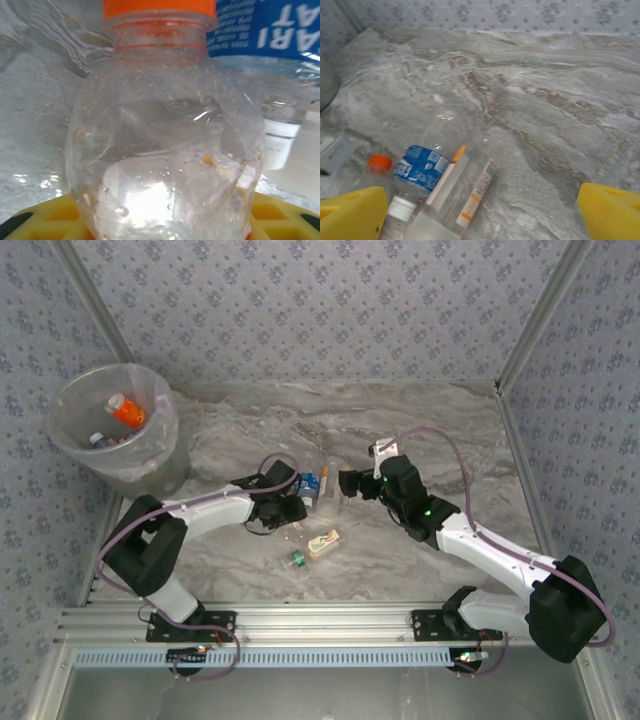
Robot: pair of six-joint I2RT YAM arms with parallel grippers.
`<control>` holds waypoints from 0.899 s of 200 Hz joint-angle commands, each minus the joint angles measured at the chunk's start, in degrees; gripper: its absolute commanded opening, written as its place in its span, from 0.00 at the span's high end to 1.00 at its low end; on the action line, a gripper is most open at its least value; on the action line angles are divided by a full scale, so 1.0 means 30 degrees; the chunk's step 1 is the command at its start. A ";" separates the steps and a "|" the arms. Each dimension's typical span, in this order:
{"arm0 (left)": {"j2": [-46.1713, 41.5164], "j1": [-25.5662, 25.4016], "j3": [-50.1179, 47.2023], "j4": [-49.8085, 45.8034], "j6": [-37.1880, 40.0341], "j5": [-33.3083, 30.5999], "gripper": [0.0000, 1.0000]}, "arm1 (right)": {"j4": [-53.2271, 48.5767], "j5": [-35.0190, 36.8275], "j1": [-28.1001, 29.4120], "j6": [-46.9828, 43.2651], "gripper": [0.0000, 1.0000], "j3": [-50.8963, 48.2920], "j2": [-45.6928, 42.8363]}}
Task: Put the plastic bottles in the bin
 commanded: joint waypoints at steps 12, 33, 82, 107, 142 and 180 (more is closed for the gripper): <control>-0.1679 -0.0061 0.0300 -0.1468 0.1034 -0.1384 0.64 | 0.0797 -0.2398 0.0343 -0.1831 0.00 0.0554 0.0365; -0.2550 -0.0062 0.1045 -0.3077 0.1891 -0.2902 0.65 | 0.0977 -0.3094 0.0545 -0.2244 0.00 0.0905 0.0734; -0.5394 0.0261 0.2572 -0.3887 0.4990 -0.6180 0.66 | 0.1500 -0.4606 0.0987 -0.2772 0.00 0.1688 0.1351; -0.5972 0.1580 0.3549 -0.3490 0.6125 -0.6049 0.67 | 0.1803 -0.5062 0.1056 -0.2885 0.00 0.2042 0.1619; -0.6564 0.3372 0.5389 -0.2104 0.8442 -0.6229 0.67 | 0.2404 -0.6153 0.1134 -0.3037 0.00 0.2468 0.1753; -0.6491 0.6044 0.8219 -0.1554 0.9433 -0.4664 0.67 | 0.2538 -0.6476 0.1275 -0.3178 0.00 0.2933 0.1971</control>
